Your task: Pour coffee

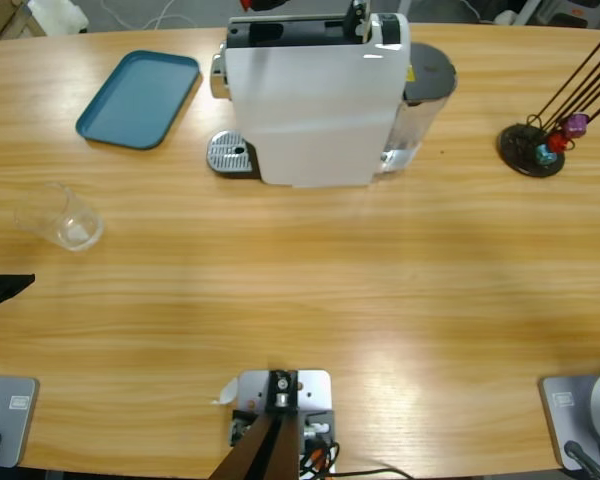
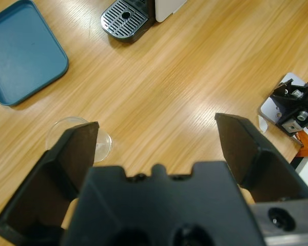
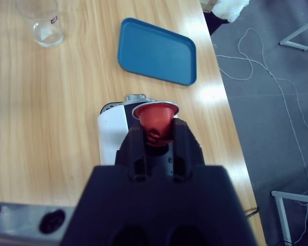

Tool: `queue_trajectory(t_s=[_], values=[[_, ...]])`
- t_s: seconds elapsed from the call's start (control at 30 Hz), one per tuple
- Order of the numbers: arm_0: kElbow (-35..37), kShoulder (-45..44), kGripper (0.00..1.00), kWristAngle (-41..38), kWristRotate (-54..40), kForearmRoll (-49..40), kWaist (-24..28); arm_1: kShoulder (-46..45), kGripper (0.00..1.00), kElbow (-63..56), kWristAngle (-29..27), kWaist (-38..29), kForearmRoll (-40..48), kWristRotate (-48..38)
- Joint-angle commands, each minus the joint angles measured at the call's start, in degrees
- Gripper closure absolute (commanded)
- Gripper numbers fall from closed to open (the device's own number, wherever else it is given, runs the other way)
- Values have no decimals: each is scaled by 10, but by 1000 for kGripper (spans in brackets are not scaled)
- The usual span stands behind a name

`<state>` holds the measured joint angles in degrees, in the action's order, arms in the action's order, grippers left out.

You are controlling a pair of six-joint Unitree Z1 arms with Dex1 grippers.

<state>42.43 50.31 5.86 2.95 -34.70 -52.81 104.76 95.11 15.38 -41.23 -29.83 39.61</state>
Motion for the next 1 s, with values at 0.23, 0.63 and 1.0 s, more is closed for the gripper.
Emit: queue_trajectory(t_s=[0.23, 0.63, 1.0], values=[[-7, 0, 23, 6, -5, -5, -3, 40, 998, -66, 23, 11, 19, -6], [-8, -17, 23, 5, -5, -7, -3, 54, 516, -48, -9, 12, 25, -21], [-9, -15, 23, 6, -5, -7, -3, -8, 248, -48, -39, -10, 20, -28]])
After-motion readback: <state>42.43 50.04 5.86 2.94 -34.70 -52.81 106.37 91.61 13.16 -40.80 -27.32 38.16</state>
